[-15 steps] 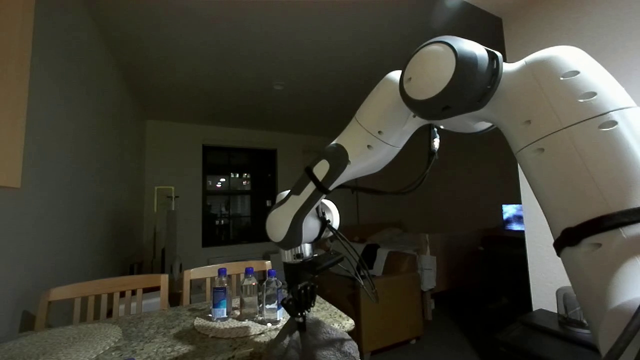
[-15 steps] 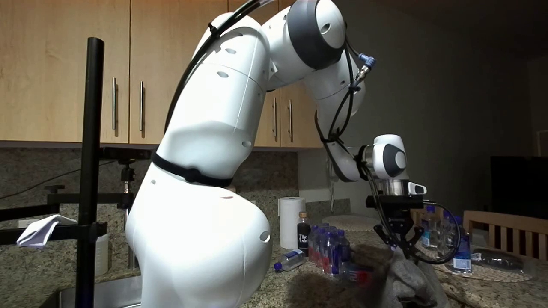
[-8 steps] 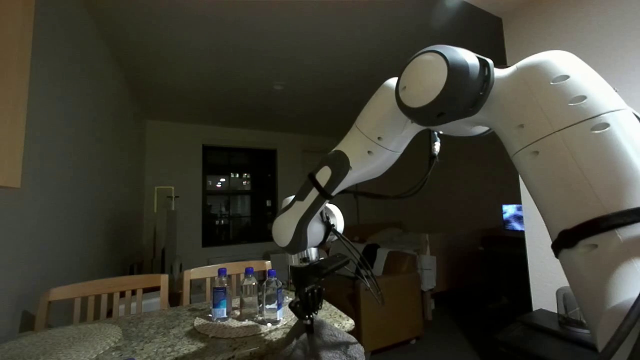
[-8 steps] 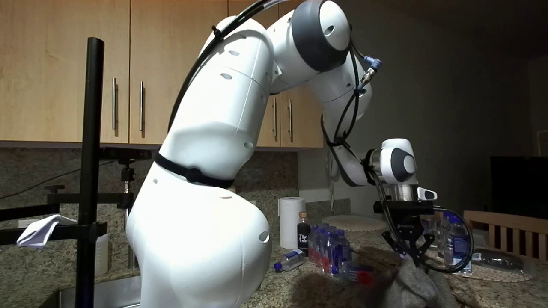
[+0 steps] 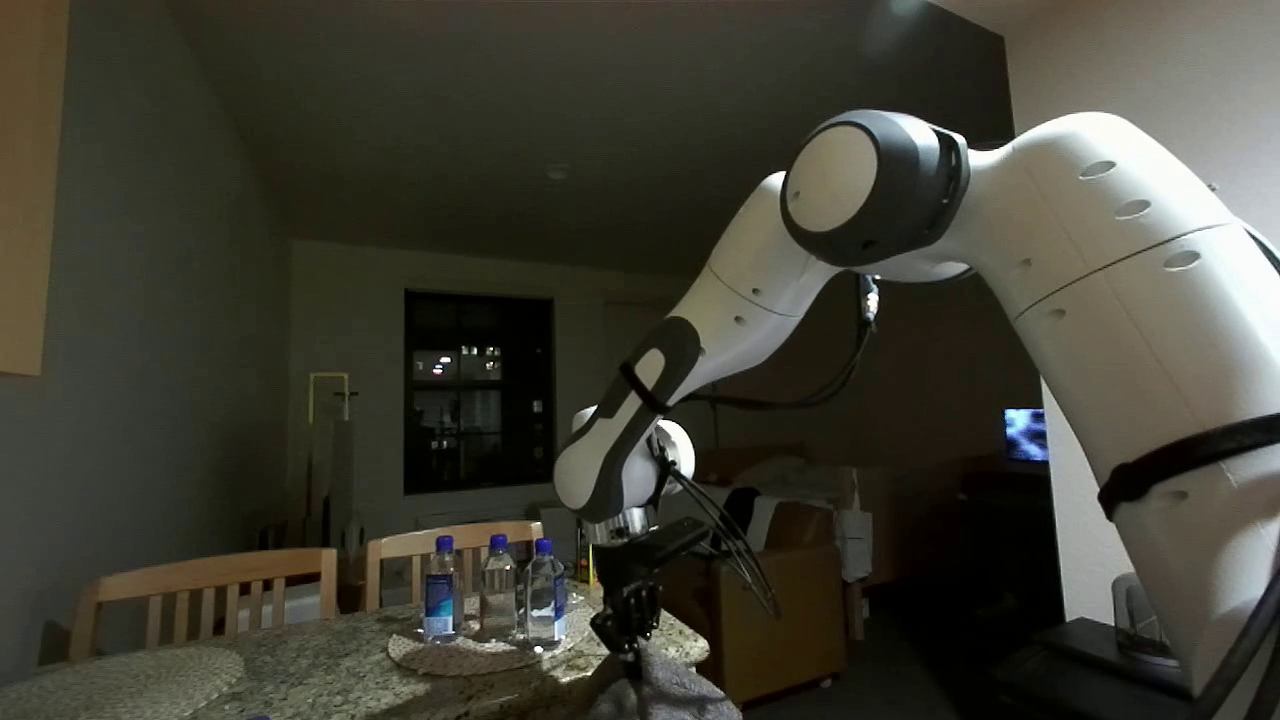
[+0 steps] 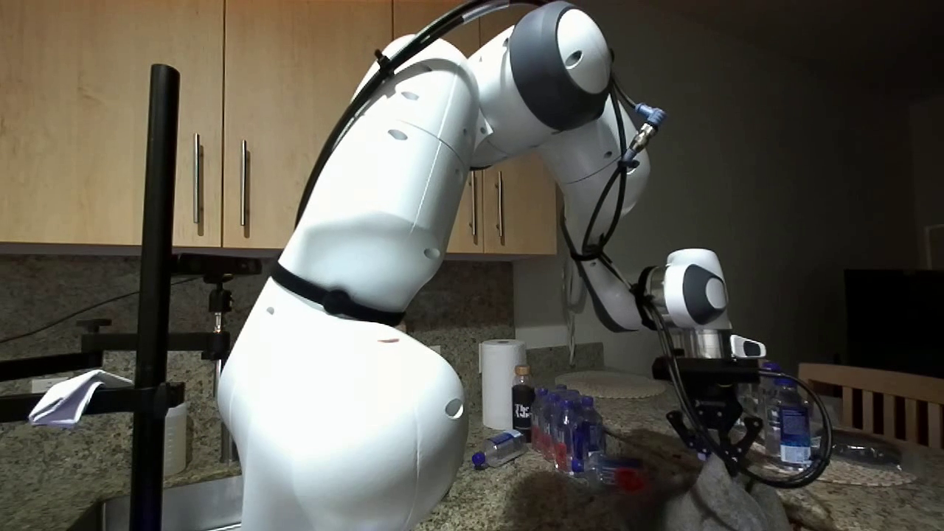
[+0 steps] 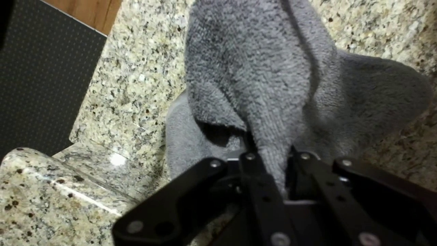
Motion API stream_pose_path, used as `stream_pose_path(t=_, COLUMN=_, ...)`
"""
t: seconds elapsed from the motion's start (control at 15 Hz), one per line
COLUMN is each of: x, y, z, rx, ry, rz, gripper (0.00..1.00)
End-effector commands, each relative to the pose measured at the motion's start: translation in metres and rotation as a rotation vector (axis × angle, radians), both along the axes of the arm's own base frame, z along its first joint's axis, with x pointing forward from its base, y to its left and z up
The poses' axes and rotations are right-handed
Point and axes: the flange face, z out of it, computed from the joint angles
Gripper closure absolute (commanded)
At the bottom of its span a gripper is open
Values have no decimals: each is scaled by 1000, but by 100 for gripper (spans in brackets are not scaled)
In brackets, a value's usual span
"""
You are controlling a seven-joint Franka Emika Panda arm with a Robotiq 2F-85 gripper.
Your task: Move the cloth
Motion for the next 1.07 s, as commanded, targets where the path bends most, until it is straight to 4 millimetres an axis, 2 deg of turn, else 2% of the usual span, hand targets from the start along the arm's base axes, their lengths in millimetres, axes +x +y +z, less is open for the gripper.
stream_pose_path(t=0.0, x=1, y=-7, z=1, rx=-14, ry=-2, rz=-13, gripper=50)
stream_pose_path(t=0.47, x=-2, y=-4, z=8, rx=-6, ry=-8, rz=-6, gripper=6)
stream_pose_path(t=0.53, x=-3, y=-4, z=10, rx=-4, ry=-10, rz=-5, gripper=2)
stream_pose_path(t=0.73, x=-4, y=-4, z=20, rx=3, ry=-16, rz=2, gripper=0)
stream_pose_path(t=1.0, x=-13, y=-2, z=47, rx=22, ry=-13, rz=19, gripper=0)
